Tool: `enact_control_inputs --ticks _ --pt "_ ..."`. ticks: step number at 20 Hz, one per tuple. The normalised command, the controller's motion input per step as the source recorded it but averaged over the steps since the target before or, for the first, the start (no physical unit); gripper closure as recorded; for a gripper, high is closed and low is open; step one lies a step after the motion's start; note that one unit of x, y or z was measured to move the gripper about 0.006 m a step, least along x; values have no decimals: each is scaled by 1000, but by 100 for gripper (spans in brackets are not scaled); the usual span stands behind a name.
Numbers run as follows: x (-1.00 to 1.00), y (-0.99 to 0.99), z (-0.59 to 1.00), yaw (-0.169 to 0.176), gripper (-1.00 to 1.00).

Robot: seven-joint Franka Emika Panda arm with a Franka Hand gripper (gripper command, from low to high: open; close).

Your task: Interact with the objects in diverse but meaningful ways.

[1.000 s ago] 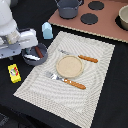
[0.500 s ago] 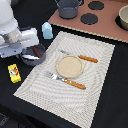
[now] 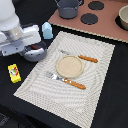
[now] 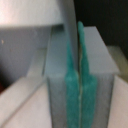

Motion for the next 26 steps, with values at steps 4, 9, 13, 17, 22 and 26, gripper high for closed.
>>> enact_control_inputs --ticks 4,9,13,17,22,26 --pt "1000 465 994 0 100" --pt "1000 447 981 0 100" --pt "1000 424 904 0 100" --pt "952 388 740 0 100" --pt "861 400 513 0 100" --pt "798 478 277 0 100"
